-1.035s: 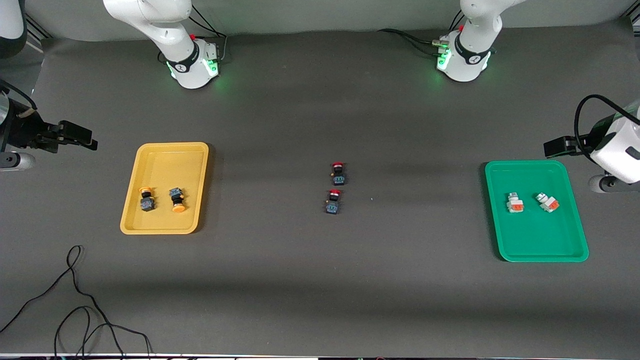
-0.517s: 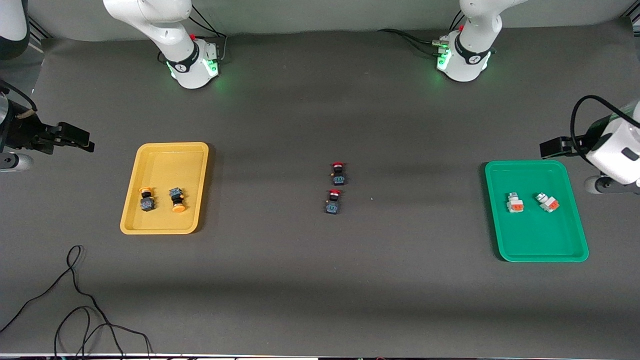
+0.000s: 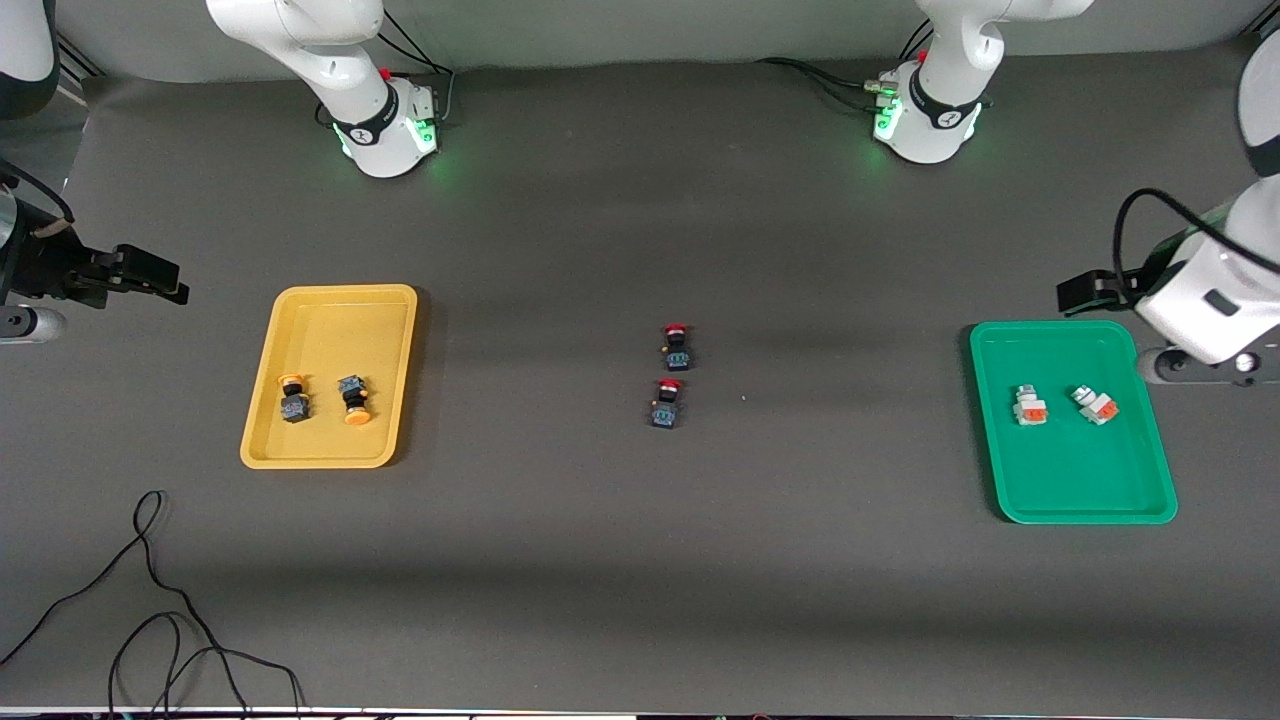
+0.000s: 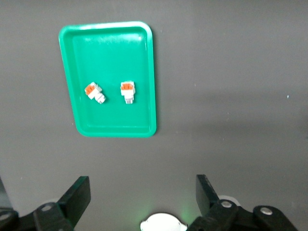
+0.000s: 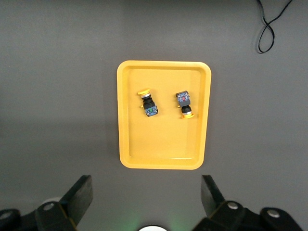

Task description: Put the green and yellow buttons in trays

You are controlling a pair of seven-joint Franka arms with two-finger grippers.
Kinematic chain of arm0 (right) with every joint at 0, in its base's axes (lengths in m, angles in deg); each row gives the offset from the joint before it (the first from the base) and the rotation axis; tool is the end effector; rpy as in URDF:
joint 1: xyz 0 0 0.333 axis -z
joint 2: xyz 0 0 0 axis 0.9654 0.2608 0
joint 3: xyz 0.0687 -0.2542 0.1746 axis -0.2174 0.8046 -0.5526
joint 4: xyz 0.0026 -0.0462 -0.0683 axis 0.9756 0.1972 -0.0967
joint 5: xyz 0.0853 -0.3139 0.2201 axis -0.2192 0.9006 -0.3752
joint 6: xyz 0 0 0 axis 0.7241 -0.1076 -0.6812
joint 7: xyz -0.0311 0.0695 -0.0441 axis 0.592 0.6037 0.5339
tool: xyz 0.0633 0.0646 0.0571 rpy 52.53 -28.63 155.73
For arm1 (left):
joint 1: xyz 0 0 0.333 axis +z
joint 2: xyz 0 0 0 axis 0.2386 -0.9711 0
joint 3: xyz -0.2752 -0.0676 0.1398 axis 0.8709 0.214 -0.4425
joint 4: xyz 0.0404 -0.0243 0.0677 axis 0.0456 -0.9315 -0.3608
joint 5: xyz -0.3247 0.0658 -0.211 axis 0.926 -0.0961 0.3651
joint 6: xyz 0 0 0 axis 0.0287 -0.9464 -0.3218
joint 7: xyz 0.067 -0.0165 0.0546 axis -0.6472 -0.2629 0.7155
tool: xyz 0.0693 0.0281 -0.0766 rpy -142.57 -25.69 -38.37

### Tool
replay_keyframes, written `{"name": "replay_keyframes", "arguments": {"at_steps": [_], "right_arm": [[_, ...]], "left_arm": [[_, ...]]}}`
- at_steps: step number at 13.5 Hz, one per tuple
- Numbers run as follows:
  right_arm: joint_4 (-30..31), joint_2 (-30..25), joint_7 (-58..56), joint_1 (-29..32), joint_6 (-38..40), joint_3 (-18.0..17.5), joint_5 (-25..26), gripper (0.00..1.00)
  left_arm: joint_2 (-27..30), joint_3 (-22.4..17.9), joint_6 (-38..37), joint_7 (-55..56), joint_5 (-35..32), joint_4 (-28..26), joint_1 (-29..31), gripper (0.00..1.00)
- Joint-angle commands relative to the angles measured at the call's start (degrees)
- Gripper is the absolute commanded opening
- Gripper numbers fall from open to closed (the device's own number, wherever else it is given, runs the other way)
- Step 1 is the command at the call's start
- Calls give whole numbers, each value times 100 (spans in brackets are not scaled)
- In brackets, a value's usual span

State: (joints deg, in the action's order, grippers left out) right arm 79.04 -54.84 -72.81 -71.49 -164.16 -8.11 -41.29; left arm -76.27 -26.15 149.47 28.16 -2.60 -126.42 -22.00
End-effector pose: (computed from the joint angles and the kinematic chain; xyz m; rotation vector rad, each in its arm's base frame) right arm 0.5548 -0.0189 0.5987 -3.1340 -0.0005 0.1568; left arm 0.5953 -0.0521 0.6023 -3.0183 0.0308 0.2470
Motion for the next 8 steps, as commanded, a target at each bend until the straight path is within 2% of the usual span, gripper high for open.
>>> {"name": "replay_keyframes", "arguments": {"at_steps": [1,2,3,4,6,8], "right_arm": [[-18,-3,126,57,10,-49,68,100],[-9,-3,135,48,10,-49,68,100],[-17,-3,126,48,10,-49,68,100],[-18,-3,126,48,10,-49,68,100],[-18,-3,126,48,1,-49,68,100],[-18,-3,126,48,1,-49,68,100]], "left_arm": [[1135,-250,1155,-236,123,-1708,-165,98],[1400,-250,1491,-245,114,-2149,-165,98],[1516,-232,1668,-245,114,-2371,-156,98],[1508,-136,1704,-245,105,-2373,-95,98],[1473,503,1714,-193,96,-2347,465,98],[1447,533,1714,-158,52,-2294,451,99]]}}
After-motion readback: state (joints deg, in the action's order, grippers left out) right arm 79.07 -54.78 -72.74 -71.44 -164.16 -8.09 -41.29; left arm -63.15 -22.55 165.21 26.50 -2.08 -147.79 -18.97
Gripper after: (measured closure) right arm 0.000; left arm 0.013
